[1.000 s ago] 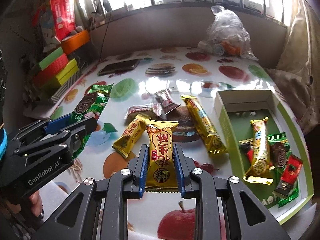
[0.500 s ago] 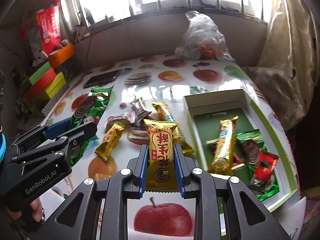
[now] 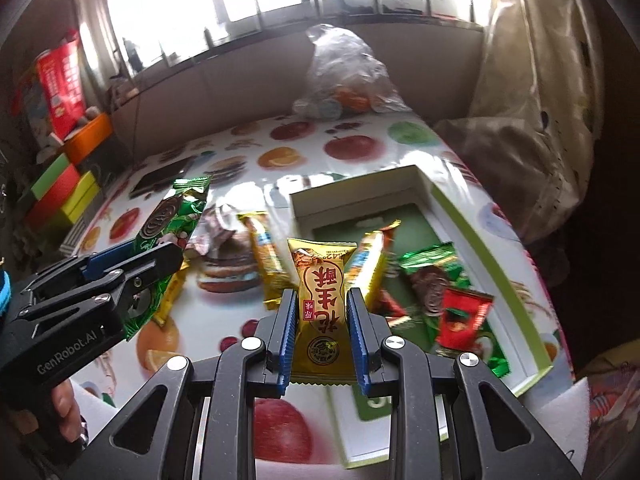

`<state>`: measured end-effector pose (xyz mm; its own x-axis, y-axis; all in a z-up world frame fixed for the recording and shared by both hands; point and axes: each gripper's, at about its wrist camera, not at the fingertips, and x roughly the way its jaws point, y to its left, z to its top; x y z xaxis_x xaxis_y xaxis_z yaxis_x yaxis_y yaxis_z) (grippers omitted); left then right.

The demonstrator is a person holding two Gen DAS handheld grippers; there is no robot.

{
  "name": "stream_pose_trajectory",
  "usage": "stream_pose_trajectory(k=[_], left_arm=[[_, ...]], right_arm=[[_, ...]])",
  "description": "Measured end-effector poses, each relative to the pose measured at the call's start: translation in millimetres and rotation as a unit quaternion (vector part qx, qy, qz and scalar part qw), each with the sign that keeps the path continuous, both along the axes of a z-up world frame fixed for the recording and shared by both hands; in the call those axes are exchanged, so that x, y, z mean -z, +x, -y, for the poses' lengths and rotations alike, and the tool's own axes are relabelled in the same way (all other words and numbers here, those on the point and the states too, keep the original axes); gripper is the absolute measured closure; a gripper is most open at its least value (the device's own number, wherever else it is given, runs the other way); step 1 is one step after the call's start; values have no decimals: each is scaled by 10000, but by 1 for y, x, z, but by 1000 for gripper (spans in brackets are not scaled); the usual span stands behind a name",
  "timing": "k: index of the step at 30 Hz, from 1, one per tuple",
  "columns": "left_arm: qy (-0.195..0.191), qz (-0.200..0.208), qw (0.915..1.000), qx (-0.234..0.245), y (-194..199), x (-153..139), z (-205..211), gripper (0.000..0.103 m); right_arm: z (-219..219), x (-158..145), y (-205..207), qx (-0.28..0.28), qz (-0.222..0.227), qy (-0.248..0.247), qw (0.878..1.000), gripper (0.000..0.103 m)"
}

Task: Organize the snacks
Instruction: 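Carry the Milo pack and the peanut candy pack over the gift box with both tools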

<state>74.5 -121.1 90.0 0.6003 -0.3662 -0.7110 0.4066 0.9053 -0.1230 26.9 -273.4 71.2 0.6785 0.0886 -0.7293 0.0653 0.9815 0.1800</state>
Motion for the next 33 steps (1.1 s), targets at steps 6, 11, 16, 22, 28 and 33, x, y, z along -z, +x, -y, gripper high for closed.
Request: stream_pose_trajectory(k=[6, 11, 16, 22, 28, 33], left_arm=[[-61, -97, 9996, 249, 6, 3, 24, 61], [-183, -315, 9986, 390, 11, 9, 41, 61], [-180, -362, 9978, 523, 15, 11, 58, 61], [-219, -552, 9965, 595, 21, 20, 74, 61], [-50, -709, 9951, 688, 25, 33, 89, 61], [13, -736, 9944, 756, 26, 39, 98, 61]], right_arm=[[19, 3, -1, 227, -47, -58, 9997, 79], [37, 9, -5, 476, -139, -104, 9987, 79], [50, 15, -8, 635, -241, -143, 9976, 79], [60, 23, -9, 786, -338, -144, 9962, 79], [65, 26, -10, 836, -362, -119, 9958, 79], [68, 27, -10, 840, -384, -121, 9956, 79]])
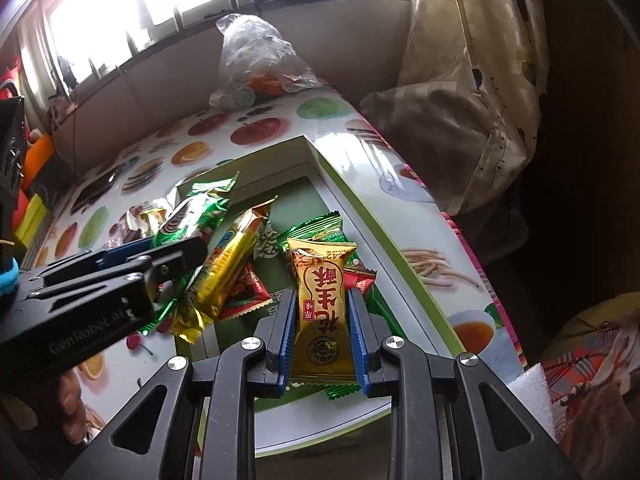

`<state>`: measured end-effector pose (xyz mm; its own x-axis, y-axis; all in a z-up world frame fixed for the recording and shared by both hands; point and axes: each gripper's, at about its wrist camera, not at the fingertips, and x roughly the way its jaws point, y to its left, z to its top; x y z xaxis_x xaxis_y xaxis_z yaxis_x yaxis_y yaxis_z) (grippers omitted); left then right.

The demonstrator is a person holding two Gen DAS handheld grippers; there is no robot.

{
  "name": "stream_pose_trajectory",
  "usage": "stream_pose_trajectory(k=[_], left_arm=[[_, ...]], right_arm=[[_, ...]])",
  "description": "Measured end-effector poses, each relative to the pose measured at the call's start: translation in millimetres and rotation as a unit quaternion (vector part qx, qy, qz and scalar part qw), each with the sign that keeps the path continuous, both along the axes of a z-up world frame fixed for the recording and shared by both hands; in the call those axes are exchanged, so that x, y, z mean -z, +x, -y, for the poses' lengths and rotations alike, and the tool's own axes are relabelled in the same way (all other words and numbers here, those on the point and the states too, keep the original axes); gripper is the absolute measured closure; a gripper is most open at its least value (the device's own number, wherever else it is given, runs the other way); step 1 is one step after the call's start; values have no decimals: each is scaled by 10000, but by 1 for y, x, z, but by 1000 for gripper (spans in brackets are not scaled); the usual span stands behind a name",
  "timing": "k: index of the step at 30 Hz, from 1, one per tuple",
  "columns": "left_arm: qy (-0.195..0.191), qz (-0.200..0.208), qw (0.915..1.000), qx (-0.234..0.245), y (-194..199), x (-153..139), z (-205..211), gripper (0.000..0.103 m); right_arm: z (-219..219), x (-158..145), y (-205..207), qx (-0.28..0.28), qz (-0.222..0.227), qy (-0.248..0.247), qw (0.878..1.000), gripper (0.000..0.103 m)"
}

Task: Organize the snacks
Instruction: 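Carry the Milo pack and the peanut candy pack over the gift box with both tools, then lower both packs into the box and open both tools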

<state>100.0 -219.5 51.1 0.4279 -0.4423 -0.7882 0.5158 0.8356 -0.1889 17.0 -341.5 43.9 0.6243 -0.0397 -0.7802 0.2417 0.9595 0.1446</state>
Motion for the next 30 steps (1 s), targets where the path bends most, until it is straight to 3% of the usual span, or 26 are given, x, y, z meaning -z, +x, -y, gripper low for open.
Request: stream_pose_trajectory(k=[17, 30], left_arm=[[40, -124, 9999, 90, 5, 10, 21, 61], [139, 44, 9999, 80, 0, 11, 23, 61]], right_arm=[[6, 4, 1, 89, 1, -156, 9998, 79], [7, 6, 0, 99, 51, -256, 9996, 77]])
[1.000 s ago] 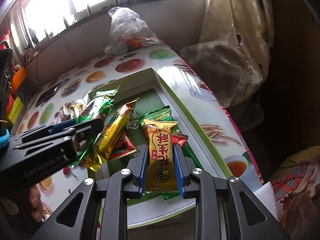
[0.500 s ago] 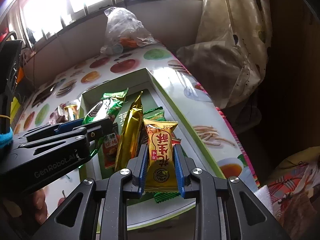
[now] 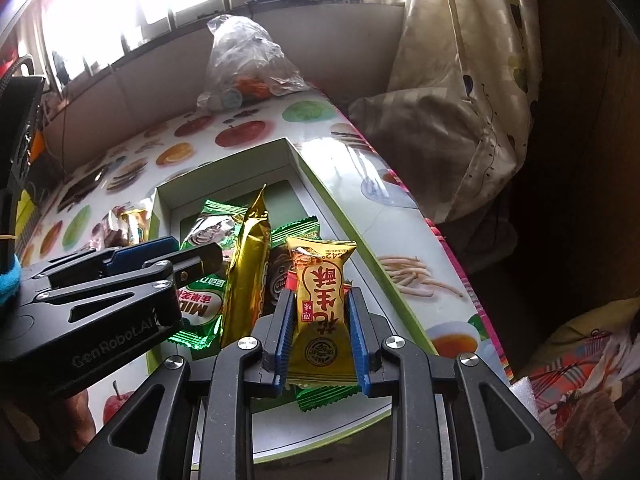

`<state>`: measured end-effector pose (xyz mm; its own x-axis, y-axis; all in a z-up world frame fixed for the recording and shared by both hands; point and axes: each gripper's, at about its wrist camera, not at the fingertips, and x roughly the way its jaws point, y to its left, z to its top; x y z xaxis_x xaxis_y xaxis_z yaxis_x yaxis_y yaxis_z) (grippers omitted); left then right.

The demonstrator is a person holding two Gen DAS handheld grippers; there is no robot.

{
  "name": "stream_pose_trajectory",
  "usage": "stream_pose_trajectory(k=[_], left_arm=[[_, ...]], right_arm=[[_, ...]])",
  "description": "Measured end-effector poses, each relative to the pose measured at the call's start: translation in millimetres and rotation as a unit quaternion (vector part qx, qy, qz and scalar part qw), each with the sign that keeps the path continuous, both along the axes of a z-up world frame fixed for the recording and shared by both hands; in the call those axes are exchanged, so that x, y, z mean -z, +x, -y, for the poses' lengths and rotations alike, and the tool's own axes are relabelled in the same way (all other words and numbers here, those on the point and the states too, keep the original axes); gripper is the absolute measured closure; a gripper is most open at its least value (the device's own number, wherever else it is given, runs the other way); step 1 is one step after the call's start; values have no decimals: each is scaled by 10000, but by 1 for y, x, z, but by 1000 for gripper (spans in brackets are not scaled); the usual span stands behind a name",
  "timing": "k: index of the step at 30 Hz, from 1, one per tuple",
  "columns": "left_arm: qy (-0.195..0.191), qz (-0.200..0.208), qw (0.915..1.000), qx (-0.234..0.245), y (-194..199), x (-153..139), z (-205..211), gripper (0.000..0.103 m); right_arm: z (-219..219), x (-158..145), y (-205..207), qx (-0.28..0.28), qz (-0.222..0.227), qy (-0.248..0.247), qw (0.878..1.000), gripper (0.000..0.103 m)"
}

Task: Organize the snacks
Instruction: 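Lower both packs into the box and open both tools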

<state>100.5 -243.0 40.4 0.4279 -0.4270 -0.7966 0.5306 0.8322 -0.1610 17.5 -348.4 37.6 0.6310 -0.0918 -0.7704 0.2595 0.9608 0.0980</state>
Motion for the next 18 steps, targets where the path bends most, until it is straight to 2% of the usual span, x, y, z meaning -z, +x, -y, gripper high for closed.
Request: stream_pose_trajectory(k=[13, 16, 18], left_arm=[[-74, 75, 9999, 1, -2, -2, -2, 60], [-100, 81, 9999, -26, -2, -3, -4, 52], [-95, 96, 9999, -34, -3, -4, -5, 51]], right_arm=[[4, 3, 1, 68, 34, 61, 10000, 61], [4, 4, 0, 84, 42, 92, 9999, 57], [3, 4, 0, 95, 39, 96, 9999, 56]])
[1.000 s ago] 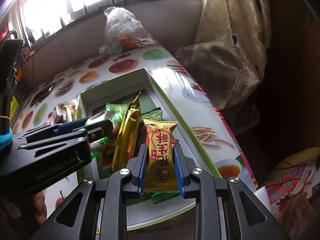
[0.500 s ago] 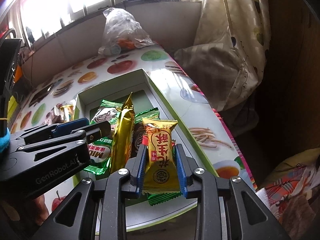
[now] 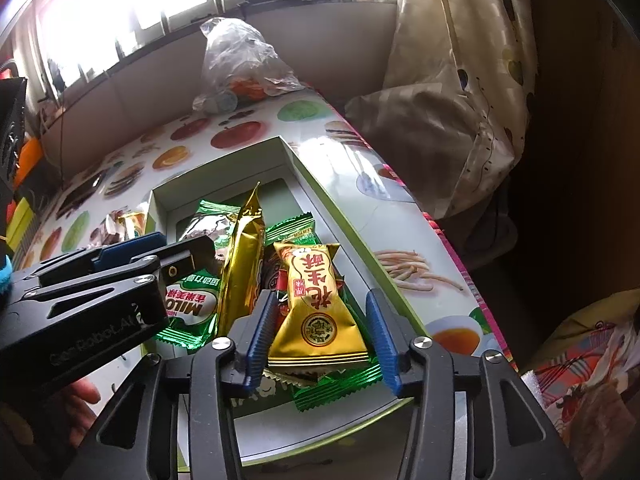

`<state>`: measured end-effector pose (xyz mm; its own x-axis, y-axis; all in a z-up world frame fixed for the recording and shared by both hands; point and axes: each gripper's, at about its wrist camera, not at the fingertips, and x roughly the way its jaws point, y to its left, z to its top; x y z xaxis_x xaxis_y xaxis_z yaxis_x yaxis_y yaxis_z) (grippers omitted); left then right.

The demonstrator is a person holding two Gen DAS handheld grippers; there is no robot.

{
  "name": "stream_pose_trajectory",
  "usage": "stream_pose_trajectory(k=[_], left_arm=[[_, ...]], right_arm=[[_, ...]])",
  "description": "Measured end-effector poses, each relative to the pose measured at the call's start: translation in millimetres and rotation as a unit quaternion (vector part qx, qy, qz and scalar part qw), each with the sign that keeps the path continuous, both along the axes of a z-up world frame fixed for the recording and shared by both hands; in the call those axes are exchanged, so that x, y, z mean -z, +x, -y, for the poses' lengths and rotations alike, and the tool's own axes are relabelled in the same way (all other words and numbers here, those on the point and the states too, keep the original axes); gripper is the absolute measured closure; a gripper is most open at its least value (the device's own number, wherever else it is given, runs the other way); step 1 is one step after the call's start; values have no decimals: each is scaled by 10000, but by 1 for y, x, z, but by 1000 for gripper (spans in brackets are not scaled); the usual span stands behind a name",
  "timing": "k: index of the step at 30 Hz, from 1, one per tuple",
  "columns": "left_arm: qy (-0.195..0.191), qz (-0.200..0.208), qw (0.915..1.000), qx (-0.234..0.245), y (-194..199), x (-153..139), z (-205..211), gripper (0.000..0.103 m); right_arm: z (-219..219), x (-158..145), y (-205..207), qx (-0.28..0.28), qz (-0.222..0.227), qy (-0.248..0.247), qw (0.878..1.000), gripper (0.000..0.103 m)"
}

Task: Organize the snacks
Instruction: 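Lower both packs into the box and open both tools, then withdraw both tools from the box back toward the snack pile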

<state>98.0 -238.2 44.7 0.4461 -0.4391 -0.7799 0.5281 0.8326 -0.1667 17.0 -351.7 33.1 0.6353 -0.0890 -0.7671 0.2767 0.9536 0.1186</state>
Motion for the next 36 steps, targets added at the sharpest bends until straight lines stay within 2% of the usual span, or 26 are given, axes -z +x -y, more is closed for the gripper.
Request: stream_pose_trajectory(k=[19, 36], left_arm=[[-104, 124, 9999, -50, -9, -14, -11, 51], [-123, 476, 9983, -313, -28, -36, -49, 50]], right_arm=[[-6, -10, -7, 44, 111, -101, 9999, 53], [-21, -28, -14, 31, 325, -143, 9994, 51]])
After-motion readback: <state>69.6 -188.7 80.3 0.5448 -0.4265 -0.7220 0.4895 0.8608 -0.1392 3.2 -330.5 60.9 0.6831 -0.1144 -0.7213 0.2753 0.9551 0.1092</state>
